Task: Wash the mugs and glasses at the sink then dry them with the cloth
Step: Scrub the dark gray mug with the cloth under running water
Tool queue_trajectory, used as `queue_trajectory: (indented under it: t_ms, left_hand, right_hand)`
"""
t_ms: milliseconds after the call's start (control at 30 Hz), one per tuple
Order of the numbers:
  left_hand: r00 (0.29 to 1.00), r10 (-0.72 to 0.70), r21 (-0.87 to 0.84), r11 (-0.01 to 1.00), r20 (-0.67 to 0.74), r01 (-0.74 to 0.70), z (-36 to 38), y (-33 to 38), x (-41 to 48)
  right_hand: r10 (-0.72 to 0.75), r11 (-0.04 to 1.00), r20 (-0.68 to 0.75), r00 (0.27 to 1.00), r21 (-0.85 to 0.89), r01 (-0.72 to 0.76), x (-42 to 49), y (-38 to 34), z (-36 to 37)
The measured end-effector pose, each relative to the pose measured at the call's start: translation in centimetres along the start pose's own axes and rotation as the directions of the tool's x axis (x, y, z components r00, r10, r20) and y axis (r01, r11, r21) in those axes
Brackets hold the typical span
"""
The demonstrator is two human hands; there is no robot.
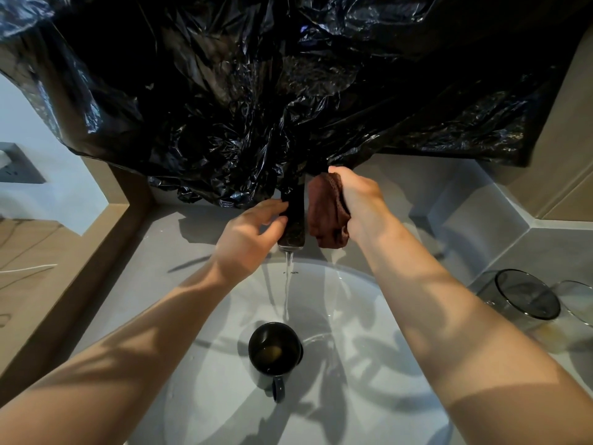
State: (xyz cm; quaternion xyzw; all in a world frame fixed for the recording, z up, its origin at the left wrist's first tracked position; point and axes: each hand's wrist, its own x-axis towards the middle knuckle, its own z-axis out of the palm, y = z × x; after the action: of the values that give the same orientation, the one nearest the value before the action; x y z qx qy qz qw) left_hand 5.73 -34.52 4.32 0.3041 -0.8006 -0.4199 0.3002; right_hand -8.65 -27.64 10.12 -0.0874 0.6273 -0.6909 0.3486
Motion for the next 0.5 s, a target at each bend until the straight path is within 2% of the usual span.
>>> queue_trajectory:
  t_ms: [233, 333, 500]
  left_hand:
    - [0.999, -0.047, -0.031, 0.998, 0.016, 0.048, 0.0, 0.2, -0.2]
    - [0.992, -0.122, -0.097, 0.988, -0.006, 0.121, -0.2, 0.5, -1.3]
    - [0.966, -0.240, -0.062, 0.970, -0.099, 0.235, 0.2, -3.1, -6.2]
  right_hand:
    - [-0.004, 0.999, 0.056, 0.998, -0.049, 0.007, -0.5, 0.0, -0.4]
    - [0.003, 0.999, 0.066, 0.998, -0.038, -0.001, -1.3, 1.3, -1.6]
    - [0.185, 0.976, -0.074, 0.980, -0.101, -0.192, -2.0, 8.3, -5.1]
